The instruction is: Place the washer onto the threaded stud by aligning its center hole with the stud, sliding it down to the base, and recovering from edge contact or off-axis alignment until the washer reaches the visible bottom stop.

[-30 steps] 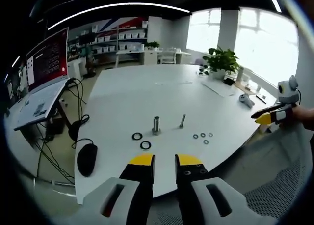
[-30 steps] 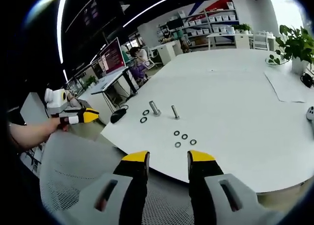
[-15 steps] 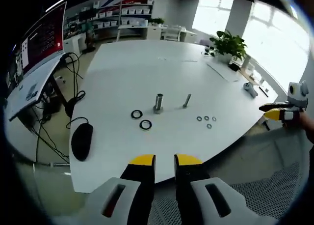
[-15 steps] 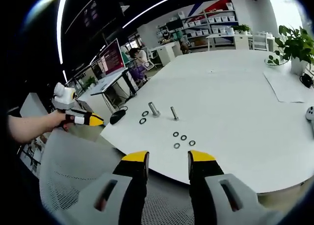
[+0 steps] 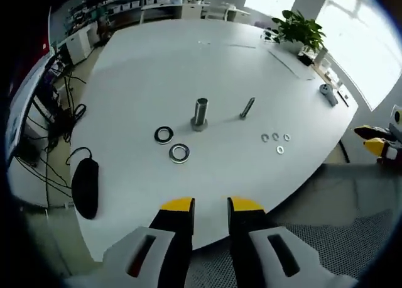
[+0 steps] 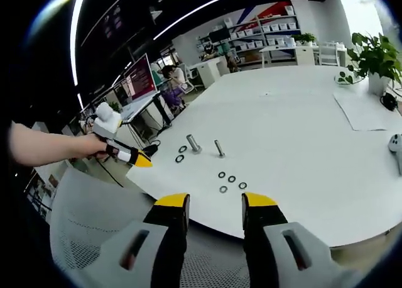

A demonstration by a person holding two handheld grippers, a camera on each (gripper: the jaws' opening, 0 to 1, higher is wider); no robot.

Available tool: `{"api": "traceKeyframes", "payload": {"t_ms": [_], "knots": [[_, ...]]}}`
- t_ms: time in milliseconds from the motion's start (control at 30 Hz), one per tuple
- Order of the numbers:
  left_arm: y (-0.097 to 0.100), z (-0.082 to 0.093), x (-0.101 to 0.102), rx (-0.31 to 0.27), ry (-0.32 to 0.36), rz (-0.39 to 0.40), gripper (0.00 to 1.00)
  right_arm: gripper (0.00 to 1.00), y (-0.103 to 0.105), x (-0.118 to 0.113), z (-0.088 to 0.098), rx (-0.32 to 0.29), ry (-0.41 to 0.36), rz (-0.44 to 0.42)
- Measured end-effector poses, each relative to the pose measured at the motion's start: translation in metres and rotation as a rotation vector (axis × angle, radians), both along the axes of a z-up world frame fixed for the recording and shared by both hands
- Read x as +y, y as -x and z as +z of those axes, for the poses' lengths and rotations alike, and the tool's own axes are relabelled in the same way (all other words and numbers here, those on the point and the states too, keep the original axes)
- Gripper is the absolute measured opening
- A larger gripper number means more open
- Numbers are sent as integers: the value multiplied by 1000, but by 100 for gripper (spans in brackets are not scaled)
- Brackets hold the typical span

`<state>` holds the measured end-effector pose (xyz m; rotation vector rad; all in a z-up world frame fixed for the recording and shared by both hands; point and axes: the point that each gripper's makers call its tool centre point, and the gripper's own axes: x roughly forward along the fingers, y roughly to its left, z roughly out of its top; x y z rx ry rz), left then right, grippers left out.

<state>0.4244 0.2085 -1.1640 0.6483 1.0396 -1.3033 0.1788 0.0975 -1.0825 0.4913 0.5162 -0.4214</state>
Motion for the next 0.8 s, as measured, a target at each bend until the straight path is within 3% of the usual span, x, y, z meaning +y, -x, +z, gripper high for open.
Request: {"api": "traceKeyframes", "payload": {"t_ms": [367, 400, 500, 567, 767, 800], "knots": [[-27, -26, -32, -43, -99, -34, 26, 36, 1, 0, -2, 12, 5, 12], [-37, -32, -35, -55, -113, -31, 26, 36, 1, 0, -3, 12, 5, 10], [-64, -36, -46, -168, -93, -54, 28, 36, 1, 1, -3, 20, 7, 16], [-61, -39, -43, -152, -105, -47, 27, 36, 1, 1, -4, 27, 8, 20], [-68, -53, -67, -127, -149, -98, 27, 35, 1, 0, -3, 26, 9, 13], [-66, -51, -62, -126, -155, -103, 28, 35, 2, 0, -3, 25, 9, 12]]}}
